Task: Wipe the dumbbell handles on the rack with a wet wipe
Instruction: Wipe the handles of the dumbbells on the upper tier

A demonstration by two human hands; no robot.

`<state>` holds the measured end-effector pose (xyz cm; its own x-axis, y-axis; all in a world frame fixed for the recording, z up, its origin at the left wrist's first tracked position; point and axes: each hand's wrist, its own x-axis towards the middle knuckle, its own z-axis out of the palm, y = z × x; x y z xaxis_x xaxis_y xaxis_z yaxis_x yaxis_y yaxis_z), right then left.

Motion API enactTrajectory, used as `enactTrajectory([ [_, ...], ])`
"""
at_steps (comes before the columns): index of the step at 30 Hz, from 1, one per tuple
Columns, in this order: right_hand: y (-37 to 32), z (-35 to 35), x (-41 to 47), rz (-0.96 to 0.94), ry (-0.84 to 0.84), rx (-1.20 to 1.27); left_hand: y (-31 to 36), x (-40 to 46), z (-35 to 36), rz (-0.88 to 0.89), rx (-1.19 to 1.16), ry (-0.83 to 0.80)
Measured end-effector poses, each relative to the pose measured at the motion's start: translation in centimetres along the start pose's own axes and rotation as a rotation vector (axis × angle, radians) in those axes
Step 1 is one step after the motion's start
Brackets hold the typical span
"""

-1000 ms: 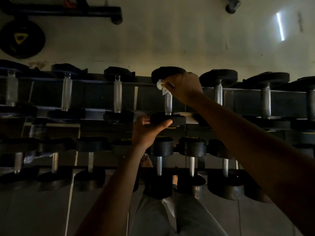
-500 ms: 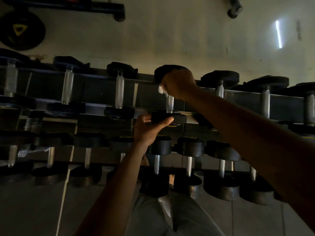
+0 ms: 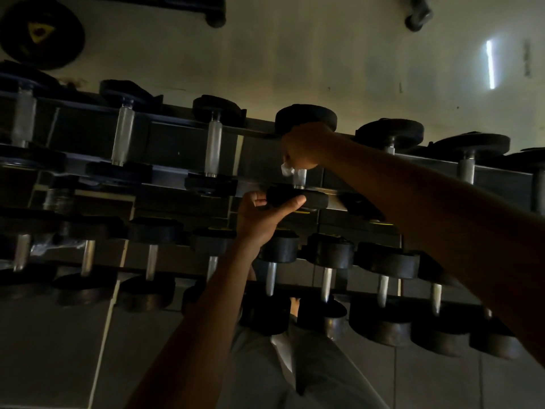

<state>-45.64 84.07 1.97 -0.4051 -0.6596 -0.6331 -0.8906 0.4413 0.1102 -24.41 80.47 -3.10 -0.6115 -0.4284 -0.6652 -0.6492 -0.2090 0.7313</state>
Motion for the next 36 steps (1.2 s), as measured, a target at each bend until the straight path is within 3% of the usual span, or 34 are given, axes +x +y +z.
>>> enactTrajectory([
  [10,-1.5,0.2,-0.5,-0.090,-0.229,0.036,-0.2,0.3,-0.1,0.000,0.005,0.010],
  [16,-1.4,1.0,-0.7,-0.138,-0.243,0.161,-0.5,0.6,-0.1,0.002,0.039,0.007],
  [21,1.1,3.0,-3.2,-0.088,0.014,0.729,0.0,-0.8,0.4,0.077,0.120,0.073],
  [25,2.2,6.8,-5.6,0.146,0.412,1.300,-1.2,-2.0,2.3,0.160,0.234,0.244],
  [28,2.4,9.2,-6.4,0.292,0.560,1.592,-1.5,-2.7,5.0,0.232,0.272,0.363],
  [32,2.6,10.2,-6.7,0.357,0.701,1.606,-1.5,-2.3,8.3,0.192,0.329,0.460],
  [36,3.0,10.7,-6.1,0.396,0.678,1.568,-1.8,-1.4,9.8,0.152,0.313,0.526],
])
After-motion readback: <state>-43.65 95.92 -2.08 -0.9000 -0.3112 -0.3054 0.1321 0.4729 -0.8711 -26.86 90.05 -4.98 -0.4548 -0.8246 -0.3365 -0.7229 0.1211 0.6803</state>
